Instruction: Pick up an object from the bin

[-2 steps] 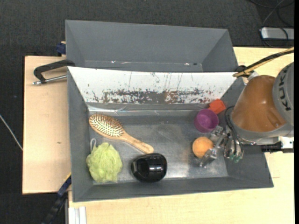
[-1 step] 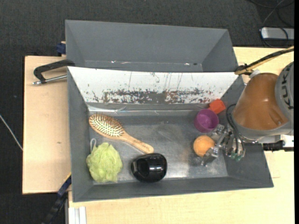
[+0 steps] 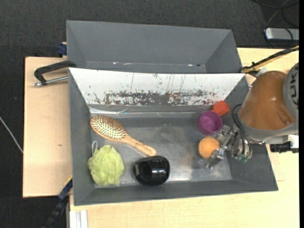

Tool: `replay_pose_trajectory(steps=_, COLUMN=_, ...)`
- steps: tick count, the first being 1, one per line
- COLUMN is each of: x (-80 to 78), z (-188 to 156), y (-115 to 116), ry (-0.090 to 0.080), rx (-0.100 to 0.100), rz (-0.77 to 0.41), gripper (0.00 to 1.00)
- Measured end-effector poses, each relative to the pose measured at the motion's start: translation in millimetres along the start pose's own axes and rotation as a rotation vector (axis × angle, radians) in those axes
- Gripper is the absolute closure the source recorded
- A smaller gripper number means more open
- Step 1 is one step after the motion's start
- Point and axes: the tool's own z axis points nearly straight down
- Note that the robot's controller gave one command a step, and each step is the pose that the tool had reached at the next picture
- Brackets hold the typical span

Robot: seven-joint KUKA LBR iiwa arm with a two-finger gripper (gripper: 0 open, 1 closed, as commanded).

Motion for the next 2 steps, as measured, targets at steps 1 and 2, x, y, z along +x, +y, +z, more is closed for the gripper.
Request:
replay_pose_trajectory(steps=1, x=-0.4, z=-22, y=0, ry=-0.003, rx=-0.001, rz=0.000, gripper=1.00)
replay_pose_trajectory(steps=2, x=-2.3, z=-34, y=1, ry=-0.010, rx=-0.002, rz=-0.001, gripper=1.00)
